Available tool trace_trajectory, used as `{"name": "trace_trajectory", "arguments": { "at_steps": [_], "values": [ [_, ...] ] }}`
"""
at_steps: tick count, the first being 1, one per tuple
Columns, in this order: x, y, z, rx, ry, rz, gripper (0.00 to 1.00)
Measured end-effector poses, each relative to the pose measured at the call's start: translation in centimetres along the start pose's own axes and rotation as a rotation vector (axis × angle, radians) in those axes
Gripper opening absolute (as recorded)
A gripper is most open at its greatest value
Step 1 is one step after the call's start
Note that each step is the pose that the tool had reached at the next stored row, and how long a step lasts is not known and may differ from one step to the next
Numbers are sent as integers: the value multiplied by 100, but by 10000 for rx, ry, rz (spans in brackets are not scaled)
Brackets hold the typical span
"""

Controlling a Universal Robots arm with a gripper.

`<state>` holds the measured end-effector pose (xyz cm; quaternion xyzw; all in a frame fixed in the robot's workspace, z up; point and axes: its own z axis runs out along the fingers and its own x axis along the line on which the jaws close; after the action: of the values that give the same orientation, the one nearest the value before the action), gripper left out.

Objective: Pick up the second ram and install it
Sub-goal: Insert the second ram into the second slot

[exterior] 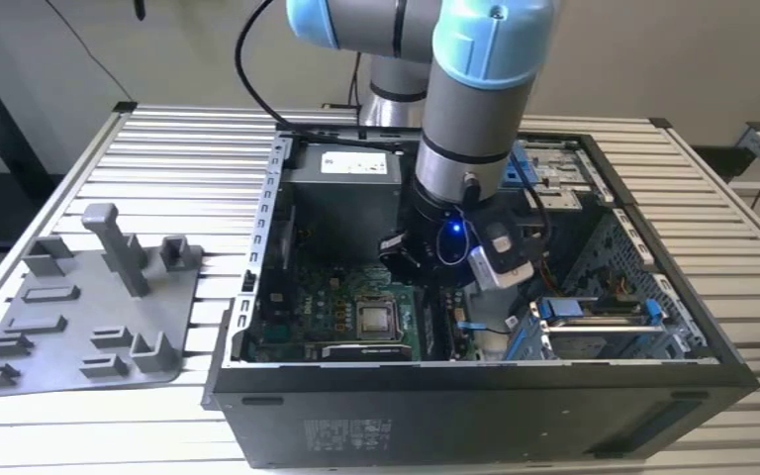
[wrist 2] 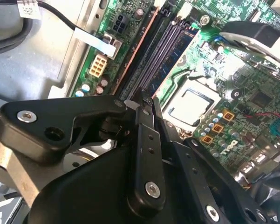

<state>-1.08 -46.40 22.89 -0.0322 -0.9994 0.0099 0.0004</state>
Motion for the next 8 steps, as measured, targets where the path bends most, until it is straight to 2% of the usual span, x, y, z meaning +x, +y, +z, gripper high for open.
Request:
{"name": "trace_trajectory", "arguments": {
  "at_steps": [8],
  "values": [
    [-14, 1, 31, 18, 69, -130, 14]
  ]
}}
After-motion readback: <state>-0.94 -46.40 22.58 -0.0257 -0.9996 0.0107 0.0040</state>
